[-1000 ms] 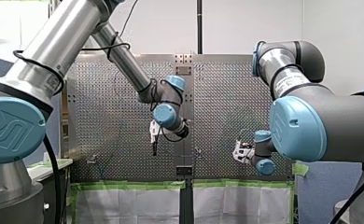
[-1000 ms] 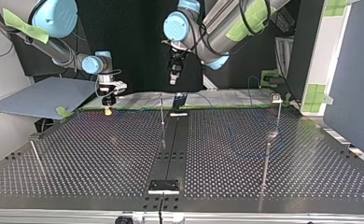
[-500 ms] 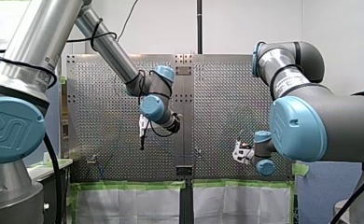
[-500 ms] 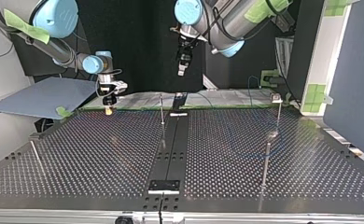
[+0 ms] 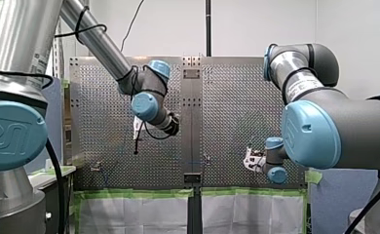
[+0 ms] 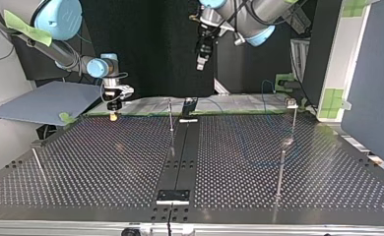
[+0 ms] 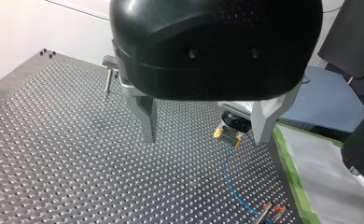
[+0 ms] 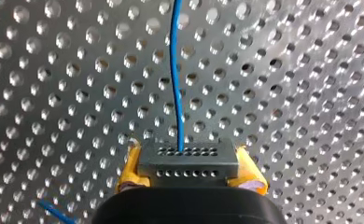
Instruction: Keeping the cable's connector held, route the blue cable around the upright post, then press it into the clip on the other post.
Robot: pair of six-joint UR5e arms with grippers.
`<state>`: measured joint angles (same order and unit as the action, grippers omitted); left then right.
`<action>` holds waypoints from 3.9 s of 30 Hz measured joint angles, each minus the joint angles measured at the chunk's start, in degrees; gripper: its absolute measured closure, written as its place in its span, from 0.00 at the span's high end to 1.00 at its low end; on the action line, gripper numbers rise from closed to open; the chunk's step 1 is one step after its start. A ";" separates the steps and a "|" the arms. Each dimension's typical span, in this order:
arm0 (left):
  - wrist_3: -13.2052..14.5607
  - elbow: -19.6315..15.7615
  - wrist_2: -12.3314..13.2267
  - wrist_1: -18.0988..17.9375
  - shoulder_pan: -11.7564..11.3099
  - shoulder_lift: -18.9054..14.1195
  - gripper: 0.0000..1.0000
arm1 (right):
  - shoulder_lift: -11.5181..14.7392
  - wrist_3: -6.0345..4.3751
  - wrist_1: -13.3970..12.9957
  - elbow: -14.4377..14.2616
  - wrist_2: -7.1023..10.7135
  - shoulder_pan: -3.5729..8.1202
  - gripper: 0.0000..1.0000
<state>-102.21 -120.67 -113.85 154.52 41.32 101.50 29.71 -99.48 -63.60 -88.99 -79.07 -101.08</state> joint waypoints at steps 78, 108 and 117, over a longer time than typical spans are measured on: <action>0.00 -0.33 -0.01 0.00 0.01 -10.86 1.00 | 13.15 -1.25 5.49 -1.15 -2.41 0.57 0.00; 0.00 -0.33 -0.01 0.00 0.01 -10.86 1.00 | 13.15 -1.25 5.50 -1.15 -2.41 0.57 0.00; 0.00 -0.33 -0.01 0.00 0.01 -10.86 1.00 | 13.14 -1.25 5.50 -1.15 -2.41 0.57 0.00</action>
<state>-102.21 -121.00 -113.86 154.52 41.33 90.64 42.86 -100.74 -58.10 -90.14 -81.48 -100.50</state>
